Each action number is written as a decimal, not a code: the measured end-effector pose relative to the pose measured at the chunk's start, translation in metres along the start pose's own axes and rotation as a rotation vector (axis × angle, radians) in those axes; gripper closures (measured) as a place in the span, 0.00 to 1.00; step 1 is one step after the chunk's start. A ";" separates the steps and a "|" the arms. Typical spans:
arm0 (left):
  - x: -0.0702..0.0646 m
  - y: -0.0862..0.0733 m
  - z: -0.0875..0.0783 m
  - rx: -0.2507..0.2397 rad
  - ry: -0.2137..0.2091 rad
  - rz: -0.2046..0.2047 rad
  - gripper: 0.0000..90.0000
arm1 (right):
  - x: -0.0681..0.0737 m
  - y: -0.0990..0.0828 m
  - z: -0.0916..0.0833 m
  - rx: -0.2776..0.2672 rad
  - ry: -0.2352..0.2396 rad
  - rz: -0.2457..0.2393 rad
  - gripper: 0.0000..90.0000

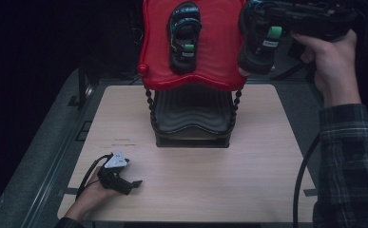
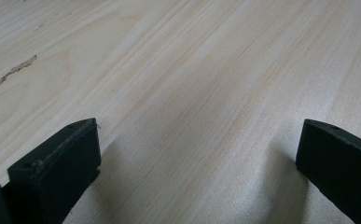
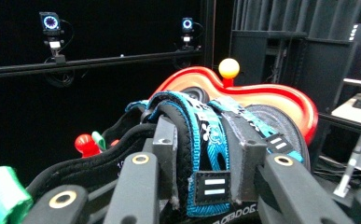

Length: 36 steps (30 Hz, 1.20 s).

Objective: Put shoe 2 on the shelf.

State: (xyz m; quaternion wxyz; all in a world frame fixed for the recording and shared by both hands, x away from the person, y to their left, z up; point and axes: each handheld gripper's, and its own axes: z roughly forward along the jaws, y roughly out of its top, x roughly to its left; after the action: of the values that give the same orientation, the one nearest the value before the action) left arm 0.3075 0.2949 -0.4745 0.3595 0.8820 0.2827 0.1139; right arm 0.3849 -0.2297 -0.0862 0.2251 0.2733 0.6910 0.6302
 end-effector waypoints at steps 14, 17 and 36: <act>-0.001 0.000 0.000 0.000 0.000 0.000 0.00 | 0.001 0.000 0.068 0.038 0.039 -0.009 0.75; -0.001 0.000 0.000 0.000 0.000 -0.001 0.00 | -0.002 -0.004 0.081 0.042 0.044 -0.004 0.75; -0.001 -0.001 -0.001 0.001 -0.001 -0.001 0.00 | -0.003 -0.024 0.109 0.100 0.071 -0.002 0.68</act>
State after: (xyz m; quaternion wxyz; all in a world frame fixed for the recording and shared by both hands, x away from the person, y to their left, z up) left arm 0.3055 0.2951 -0.4745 0.3590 0.8822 0.2829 0.1131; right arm 0.4563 -0.1514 -0.1217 0.1872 0.2609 0.7296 0.6038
